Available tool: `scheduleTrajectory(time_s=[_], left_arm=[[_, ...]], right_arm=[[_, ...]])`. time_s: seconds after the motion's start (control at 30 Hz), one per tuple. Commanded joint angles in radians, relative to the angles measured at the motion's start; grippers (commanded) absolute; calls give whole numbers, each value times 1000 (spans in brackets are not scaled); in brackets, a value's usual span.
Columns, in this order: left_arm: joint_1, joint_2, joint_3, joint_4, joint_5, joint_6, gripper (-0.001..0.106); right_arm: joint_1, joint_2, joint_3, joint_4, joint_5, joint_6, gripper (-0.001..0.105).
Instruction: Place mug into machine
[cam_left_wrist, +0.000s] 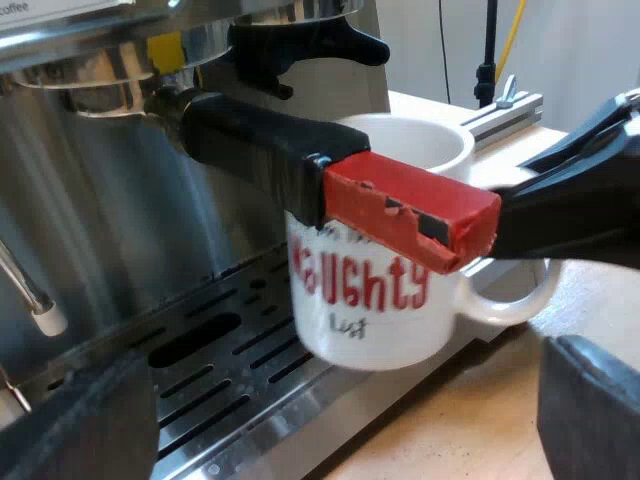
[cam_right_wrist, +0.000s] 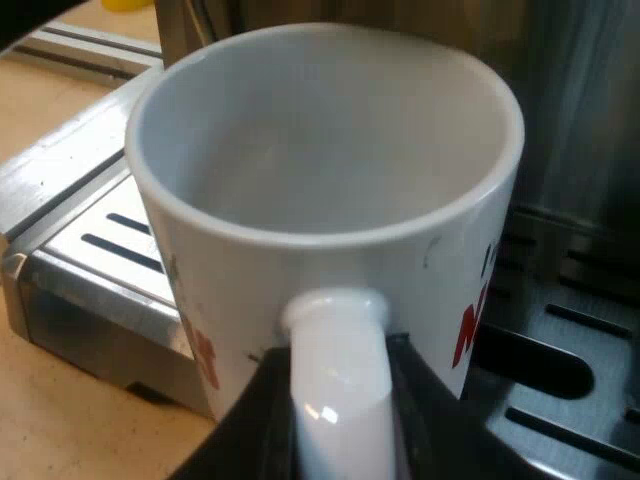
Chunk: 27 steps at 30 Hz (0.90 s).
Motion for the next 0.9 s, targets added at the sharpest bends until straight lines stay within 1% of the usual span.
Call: scheduleTrajectory(time_s=[0.03,0.23,0.27,0.3,0.33,0.43,0.47,0.5,0.53,0.57,0.6,0.63,0.67,0.7,0.77,0.9], left_arm=[[-3,1,0,-17,-6,-11,78],[-3,1,0,-17,-6,-14,78],[-3,1,0,-18,-6,-38,78],[-3,1,0,-18,-6,-41,78],[-3,1,0,-18,-6,-45,78],[-3,1,0,-18,-6,-52,78],[-3,1,0,-18,-6,-52,78],[-3,1,0,-18,-6,-52,78],[-3,1,0,-18,-6,-52,78],[-3,1,0,-18,-6,-52,78],[-3,1,0,-18,-6,-52,78],[-3,1,0,-18,-6,-52,78],[-3,1,0,-18,-6,-52,78],[-3,1,0,-18,-6,-52,78],[-3,1,0,-18,-6,-52,78],[-3,1,0,-18,-6,-52,78]], right_arm=[[1,22,-33,-52,8,-4,0],[1,89,-82,-52,14,-4,0],[1,109,-98,-52,14,-4,0],[1,133,-122,-52,14,-4,0],[1,138,-127,-52,14,-4,0],[1,165,-156,-52,30,-36,0],[1,173,-166,-52,44,-51,3],[1,181,-178,-52,44,-60,9],[1,185,-182,-52,44,-64,12],[1,188,-189,-52,44,-66,19],[1,189,-193,-52,35,-66,29],[1,188,-193,-52,33,-66,33],[1,188,-192,-52,33,-66,44],[1,188,-192,-52,38,-66,50],[1,187,-192,-43,41,-66,55],[4,177,-179,-42,60,-63,55]])
